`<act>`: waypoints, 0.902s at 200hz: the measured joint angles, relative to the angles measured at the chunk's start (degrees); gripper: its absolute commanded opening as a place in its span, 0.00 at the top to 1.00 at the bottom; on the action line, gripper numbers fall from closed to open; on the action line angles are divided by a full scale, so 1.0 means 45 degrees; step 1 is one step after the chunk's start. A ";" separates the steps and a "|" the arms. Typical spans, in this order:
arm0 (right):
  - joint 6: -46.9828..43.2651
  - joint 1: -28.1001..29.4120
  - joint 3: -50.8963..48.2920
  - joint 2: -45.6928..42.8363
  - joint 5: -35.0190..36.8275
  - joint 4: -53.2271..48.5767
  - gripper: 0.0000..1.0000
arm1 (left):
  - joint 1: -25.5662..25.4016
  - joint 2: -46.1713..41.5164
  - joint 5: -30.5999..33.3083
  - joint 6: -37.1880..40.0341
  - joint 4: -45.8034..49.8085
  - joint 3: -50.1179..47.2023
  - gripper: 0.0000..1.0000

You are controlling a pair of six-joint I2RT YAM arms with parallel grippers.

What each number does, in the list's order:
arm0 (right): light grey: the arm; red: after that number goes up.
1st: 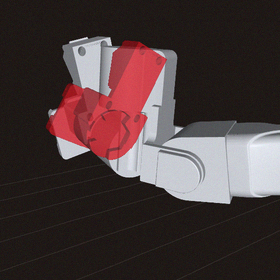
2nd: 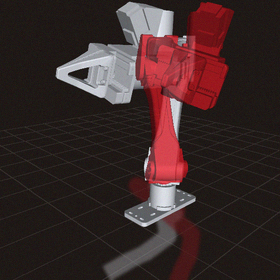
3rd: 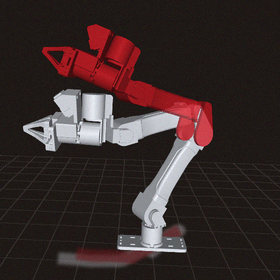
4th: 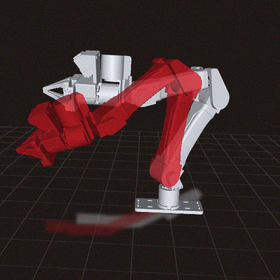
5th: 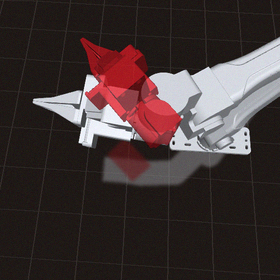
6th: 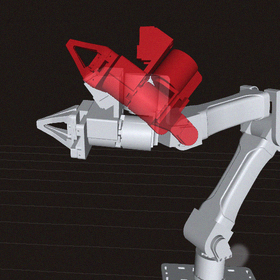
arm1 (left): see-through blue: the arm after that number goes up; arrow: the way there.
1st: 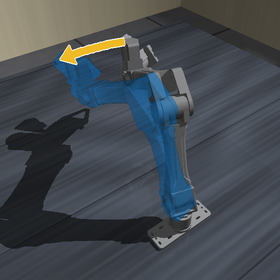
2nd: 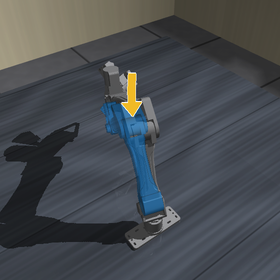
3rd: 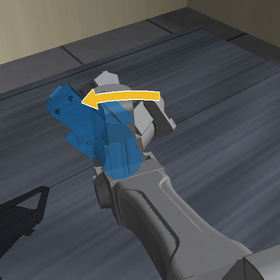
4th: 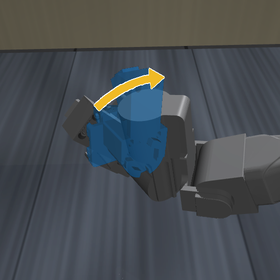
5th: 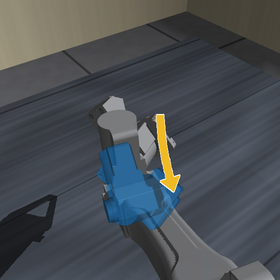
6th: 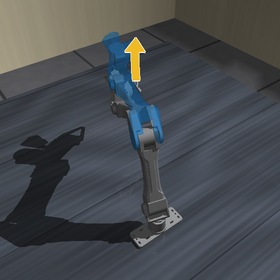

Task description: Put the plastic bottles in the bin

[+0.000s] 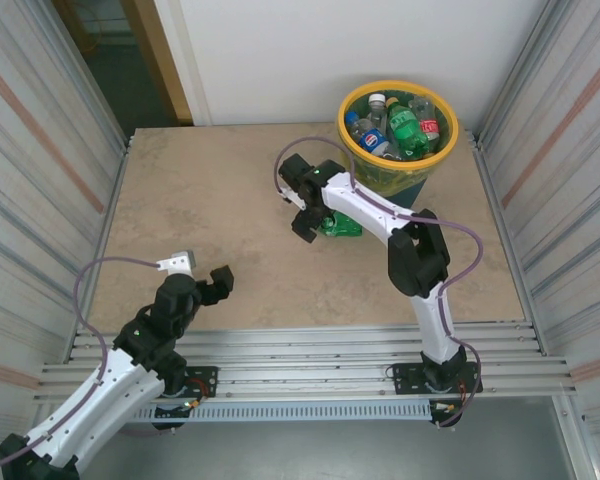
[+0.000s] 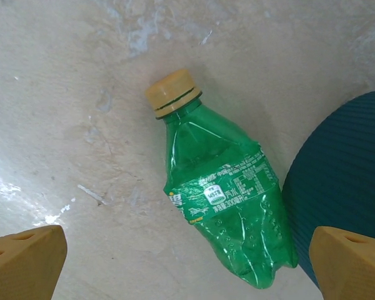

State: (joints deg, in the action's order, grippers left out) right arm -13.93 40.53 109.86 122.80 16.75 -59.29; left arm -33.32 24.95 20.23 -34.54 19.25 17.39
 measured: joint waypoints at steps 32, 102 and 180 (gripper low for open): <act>-0.0175 -0.0019 0.0005 0.0627 0.0272 -0.0092 0.02 | 0.0000 0.0000 0.0000 0.0000 -0.0015 0.0000 0.01; -0.0447 -0.0457 0.0005 0.1311 0.1001 -0.0068 0.02 | 0.0000 0.0005 -0.0005 0.0000 -0.0058 0.0000 0.01; -0.0457 -0.0607 0.0005 0.1914 0.0665 -0.0092 0.02 | 0.0000 -0.0015 -0.0005 -0.0005 -0.0151 0.0000 0.01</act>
State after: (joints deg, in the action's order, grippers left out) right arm -15.99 37.80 109.89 131.41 19.75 -59.70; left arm -33.32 24.88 20.21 -34.57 18.57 17.39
